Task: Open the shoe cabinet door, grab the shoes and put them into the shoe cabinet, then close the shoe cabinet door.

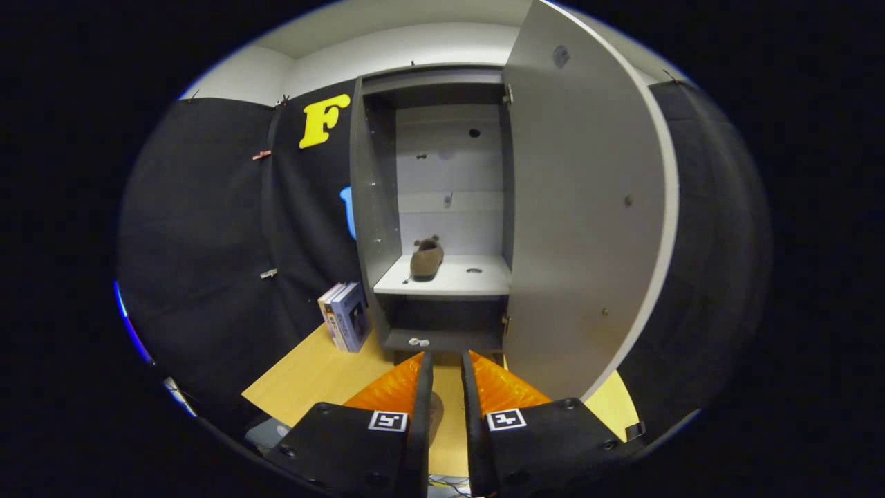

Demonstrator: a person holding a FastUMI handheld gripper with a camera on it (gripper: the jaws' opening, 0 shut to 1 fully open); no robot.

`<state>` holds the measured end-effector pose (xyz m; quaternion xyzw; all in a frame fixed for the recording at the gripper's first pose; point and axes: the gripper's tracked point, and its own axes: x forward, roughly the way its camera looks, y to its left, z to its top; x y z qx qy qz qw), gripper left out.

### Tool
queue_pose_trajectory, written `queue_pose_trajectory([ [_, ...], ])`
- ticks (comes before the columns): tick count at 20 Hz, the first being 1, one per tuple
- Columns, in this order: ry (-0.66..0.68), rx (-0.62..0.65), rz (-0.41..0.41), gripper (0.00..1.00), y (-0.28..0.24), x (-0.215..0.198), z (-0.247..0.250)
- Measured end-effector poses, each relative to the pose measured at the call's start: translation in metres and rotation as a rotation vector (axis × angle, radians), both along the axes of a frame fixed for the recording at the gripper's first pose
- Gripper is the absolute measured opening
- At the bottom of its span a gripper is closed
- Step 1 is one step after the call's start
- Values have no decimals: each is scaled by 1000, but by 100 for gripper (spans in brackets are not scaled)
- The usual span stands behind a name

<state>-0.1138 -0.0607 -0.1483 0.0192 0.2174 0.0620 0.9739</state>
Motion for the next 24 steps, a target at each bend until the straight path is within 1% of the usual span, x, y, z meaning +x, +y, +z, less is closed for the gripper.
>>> queue_pose_trajectory([
  [3, 97, 10, 21, 27, 14, 2, -38],
  [9, 307, 19, 34, 27, 42, 7, -126],
  [12, 401, 14, 17, 27, 52, 12, -174],
  [18, 592, 9, -1, 27, 76, 9, -271],
  [24, 729, -7, -25, 27, 84, 5, -354],
])
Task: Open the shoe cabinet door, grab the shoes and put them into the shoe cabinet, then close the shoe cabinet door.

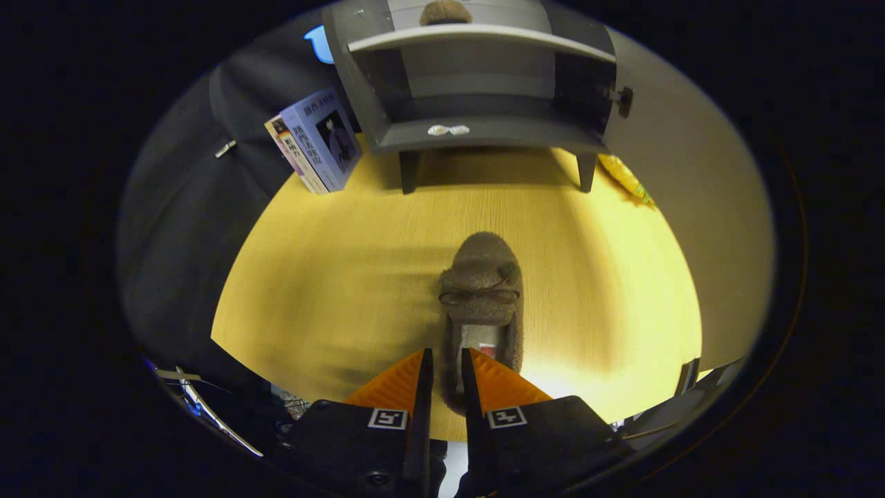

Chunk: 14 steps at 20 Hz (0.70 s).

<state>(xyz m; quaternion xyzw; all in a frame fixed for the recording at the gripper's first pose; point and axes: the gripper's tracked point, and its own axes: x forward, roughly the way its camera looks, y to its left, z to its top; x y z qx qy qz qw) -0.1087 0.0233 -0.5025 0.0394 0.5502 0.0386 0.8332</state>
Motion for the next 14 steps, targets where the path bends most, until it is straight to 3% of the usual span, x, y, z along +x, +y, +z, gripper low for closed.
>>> queue_pose_trajectory([
  [8, 35, 15, -32, 27, 4, 16, -56],
  [14, -74, -18, -26, 24, 3, 40, -67],
])
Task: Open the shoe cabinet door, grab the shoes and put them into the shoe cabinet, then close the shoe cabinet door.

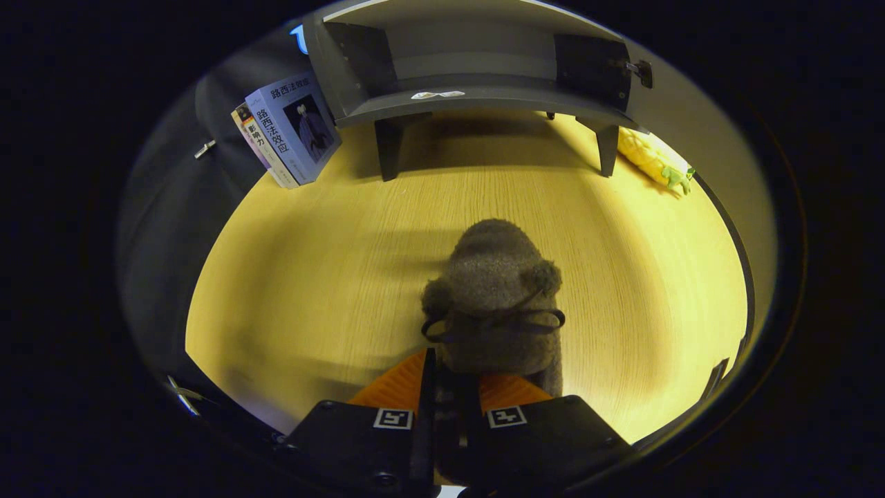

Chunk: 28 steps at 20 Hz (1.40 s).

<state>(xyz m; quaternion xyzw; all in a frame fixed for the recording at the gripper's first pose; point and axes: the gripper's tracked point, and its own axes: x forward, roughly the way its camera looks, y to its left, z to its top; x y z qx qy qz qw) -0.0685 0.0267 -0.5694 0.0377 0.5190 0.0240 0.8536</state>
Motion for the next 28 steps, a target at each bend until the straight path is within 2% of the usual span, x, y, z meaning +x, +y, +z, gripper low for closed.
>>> queue_pose_trajectory([
  [5, -89, -5, -20, 27, -1, 22, -8],
  [8, -163, -13, -20, 24, -3, 34, -9],
  [15, -332, -82, 29, 21, -5, 51, -11],
  [19, -356, -84, 37, 21, -5, 54, -12],
  [23, -347, -19, -5, 22, -6, 55, -12],
  [27, -347, -49, 24, 21, -6, 52, -13],
  [28, -359, -64, 21, 18, -8, 56, -12],
])
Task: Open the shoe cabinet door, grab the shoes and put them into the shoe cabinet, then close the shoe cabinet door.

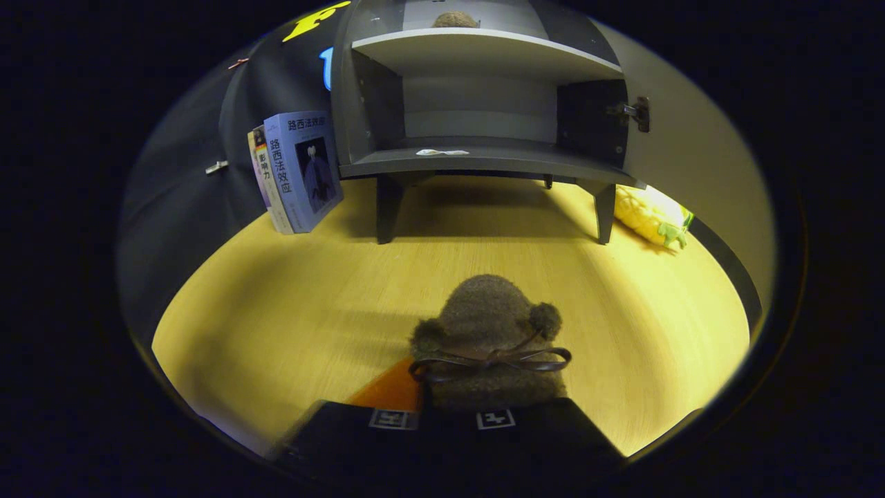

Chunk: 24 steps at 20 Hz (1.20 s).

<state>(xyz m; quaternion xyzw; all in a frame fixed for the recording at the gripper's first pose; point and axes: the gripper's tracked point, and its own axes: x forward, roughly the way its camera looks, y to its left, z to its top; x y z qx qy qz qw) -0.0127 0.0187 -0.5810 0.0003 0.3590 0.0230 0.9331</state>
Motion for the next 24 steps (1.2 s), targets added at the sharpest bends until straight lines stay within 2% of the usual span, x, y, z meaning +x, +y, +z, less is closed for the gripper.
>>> queue_pose_trajectory([
  [3, 8, 4, 14, 8, 3, 2, -5],
  [7, 27, 60, 26, 6, 3, 1, 5],
  [11, 14, 84, -12, 5, -14, 10, 37],
  [16, -66, 19, -25, 5, -44, 28, 112],
  [21, -192, -43, -19, 5, -63, 56, 215],
  [24, -268, -58, -43, 5, -72, 78, 279],
])
